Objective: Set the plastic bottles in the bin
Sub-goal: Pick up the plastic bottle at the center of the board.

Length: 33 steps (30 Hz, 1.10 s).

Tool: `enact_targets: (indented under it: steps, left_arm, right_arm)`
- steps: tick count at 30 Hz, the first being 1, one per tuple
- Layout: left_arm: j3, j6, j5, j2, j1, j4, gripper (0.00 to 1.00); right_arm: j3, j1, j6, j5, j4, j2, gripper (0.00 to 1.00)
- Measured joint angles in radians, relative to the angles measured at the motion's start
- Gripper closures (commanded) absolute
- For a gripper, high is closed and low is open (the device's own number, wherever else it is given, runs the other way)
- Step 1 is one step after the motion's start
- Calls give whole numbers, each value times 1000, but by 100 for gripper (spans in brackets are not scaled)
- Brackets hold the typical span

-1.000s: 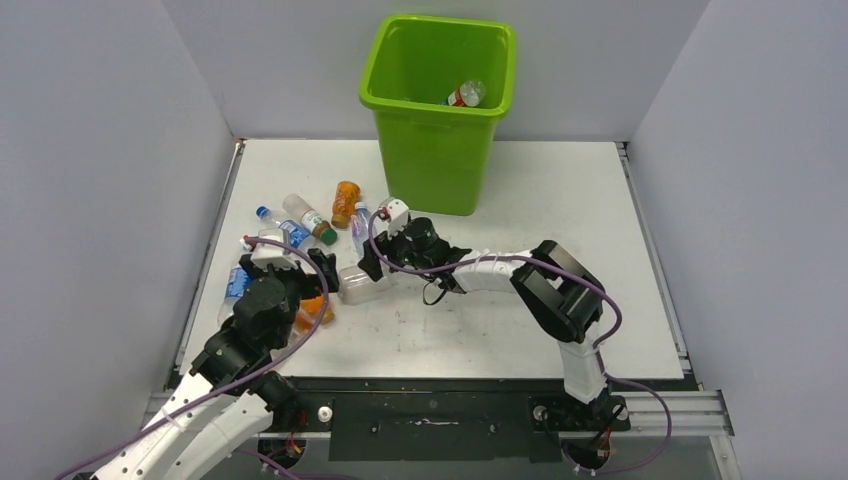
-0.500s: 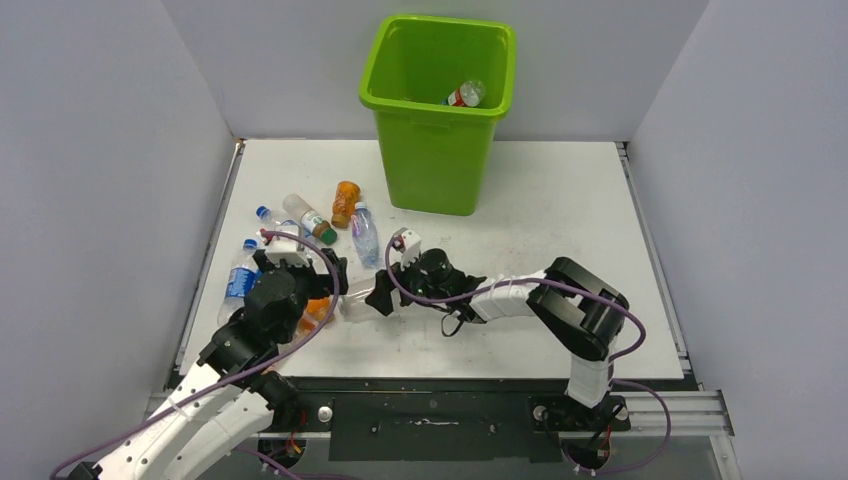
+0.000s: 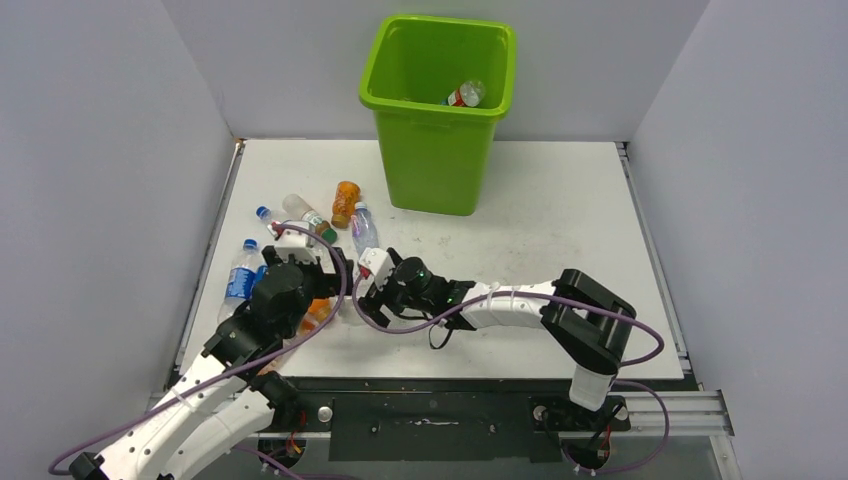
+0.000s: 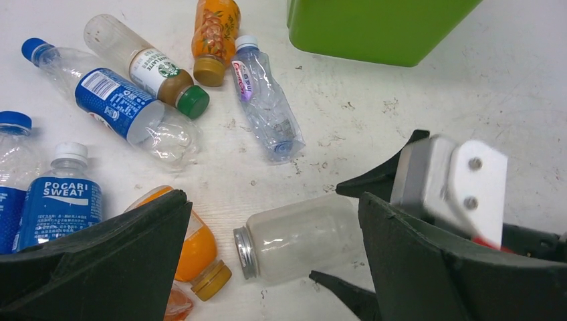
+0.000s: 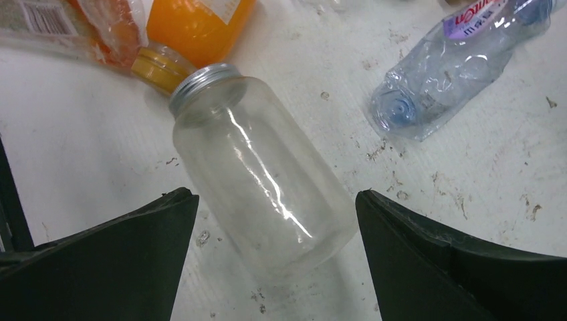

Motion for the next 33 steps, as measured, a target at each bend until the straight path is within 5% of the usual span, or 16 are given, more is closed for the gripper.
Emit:
enact_targets:
  steps: [9, 23, 33]
  left_arm:
    - [24, -3, -76, 5, 2, -97, 4]
    - [24, 0, -160, -38, 12, -147, 4]
    - [24, -27, -137, -69, 0, -59, 4]
  right_arm:
    - [135, 50, -199, 96, -84, 72, 6]
    - [197, 24, -246, 84, -114, 218, 2]
    - [74, 2, -163, 69, -8, 183, 43]
